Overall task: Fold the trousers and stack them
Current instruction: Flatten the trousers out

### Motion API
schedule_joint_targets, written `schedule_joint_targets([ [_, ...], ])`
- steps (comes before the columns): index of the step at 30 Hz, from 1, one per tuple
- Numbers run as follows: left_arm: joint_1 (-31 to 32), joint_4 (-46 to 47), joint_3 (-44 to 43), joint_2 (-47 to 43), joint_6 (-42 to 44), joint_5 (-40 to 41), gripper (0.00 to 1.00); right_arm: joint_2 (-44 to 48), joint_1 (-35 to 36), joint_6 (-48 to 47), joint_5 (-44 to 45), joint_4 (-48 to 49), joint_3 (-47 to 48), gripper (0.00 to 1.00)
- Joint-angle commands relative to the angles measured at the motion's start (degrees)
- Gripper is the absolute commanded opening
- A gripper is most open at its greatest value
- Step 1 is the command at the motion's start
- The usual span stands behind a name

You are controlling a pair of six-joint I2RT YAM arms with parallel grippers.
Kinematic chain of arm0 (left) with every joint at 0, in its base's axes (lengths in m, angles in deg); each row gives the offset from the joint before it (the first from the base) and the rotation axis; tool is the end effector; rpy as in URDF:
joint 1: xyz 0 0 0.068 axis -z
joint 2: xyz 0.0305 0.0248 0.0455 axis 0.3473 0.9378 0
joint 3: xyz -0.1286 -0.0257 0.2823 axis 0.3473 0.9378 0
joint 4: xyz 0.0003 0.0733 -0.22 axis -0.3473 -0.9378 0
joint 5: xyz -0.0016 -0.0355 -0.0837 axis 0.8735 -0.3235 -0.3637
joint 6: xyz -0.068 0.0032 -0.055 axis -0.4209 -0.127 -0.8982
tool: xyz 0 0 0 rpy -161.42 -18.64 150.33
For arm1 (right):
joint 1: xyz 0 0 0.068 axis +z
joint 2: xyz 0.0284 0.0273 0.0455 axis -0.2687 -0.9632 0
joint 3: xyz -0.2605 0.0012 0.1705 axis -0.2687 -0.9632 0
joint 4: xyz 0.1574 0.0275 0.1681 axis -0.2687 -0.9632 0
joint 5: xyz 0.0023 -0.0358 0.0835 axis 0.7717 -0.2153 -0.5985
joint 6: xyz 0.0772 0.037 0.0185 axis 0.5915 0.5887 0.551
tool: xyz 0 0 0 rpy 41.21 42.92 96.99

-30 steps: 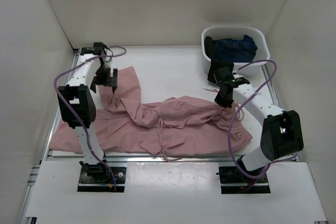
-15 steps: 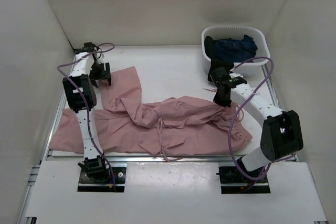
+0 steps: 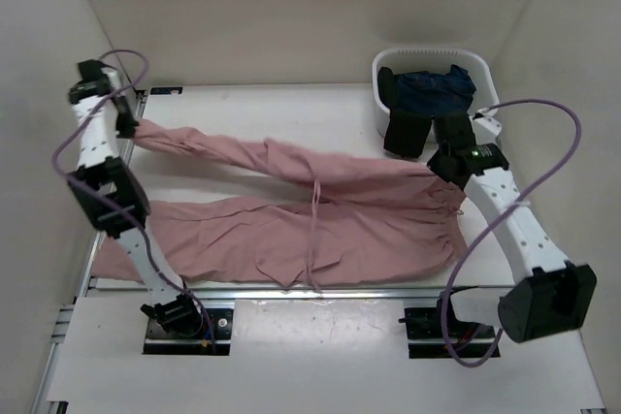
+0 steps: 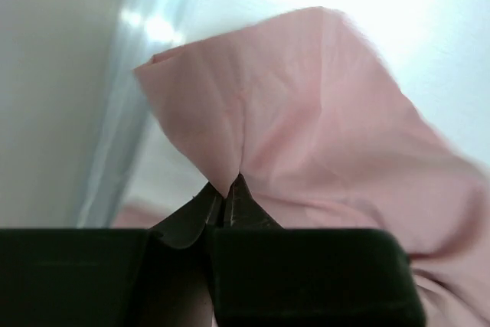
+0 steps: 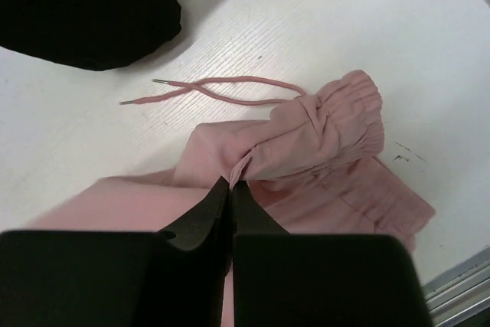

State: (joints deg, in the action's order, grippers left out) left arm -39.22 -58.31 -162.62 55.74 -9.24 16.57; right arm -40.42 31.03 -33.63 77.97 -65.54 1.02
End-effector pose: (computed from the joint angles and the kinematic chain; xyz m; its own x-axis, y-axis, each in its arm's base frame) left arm 0.4515 0.1563 0.2697 -0.8408 -0.2889 -0.4577 -0.3336 0.9425 0.0180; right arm 0.2463 0.0261 0.3345 -0.4663 0.5066 -0.7252 0.6016 0.7826 0.1599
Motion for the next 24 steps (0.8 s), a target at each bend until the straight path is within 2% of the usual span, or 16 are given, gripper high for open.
schedule_joint_targets([
  [1, -2.29, 2.28, 10.02, -15.42, 0.05, 3.91, 0.14, 3.74, -0.5, -0.42, 2.69, 0.87, -3.62, 0.0],
  [2, -2.29, 2.28, 17.63, -18.22, 0.05, 3.91, 0.18, 3.75, -0.5, -0.43, 1.03, 0.87, -4.23, 0.0],
  [4, -2.29, 2.28, 24.62, -20.09, 0.05, 4.43, 0.3, 3.05, -0.5, -0.43, -0.56, 0.87, -5.03, 0.0],
  [5, -2.29, 1.49, 30.48, -20.79, 0.05, 6.35, 0.33, 2.52, -0.5, -0.43, -1.27, 1.39, -5.03, 0.0],
  [7, -2.81, 0.35, 35.61, -21.68, 0.05, 8.12, 0.43, 2.52, -0.5, -0.43, -2.68, 1.39, -5.56, 0.0],
  [8, -4.55, -0.96, 39.55, -22.29, 0.05, 8.13, 0.51, 2.52, 0.11, -0.43, -3.2, 1.39, -5.56, 0.0],
  [10, -6.06, -2.81, 42.48, -22.91, 0.05, 6.55, 0.68, 2.52, 0.11, -0.43, -3.21, 1.39, -6.08, 0.0],
  [13, -7.56, -9.48, 43.81, -22.91, 0.05, 3.91, 0.75, 2.52, 0.11, -0.43, -1.63, 0.6, -6.7, 0.0],
  [17, -8.17, -13.62, 33.12, -24.14, 0.05, 5.05, 0.82, 2.52, 0.11, -0.43, -0.39, -0.19, -7.93, 0.0],
  [18, -7.3, -14.41, 25.52, -23.62, 0.05, 5.05, 0.85, 2.52, 0.11, -0.43, -0.39, -0.19, -8.45, 0.0],
  [21, -3.97, -16.88, 13.28, -20.55, 0.05, 2.6, 0.91, 1.99, 0.11, -0.95, -0.39, -0.19, -8.46, 0.0],
  [24, 1.02, -16.19, 8.4, -15.03, 0.05, -1.17, 0.92, 1.37, 0.11, -0.95, -0.39, -0.19, -8.98, 0.0],
])
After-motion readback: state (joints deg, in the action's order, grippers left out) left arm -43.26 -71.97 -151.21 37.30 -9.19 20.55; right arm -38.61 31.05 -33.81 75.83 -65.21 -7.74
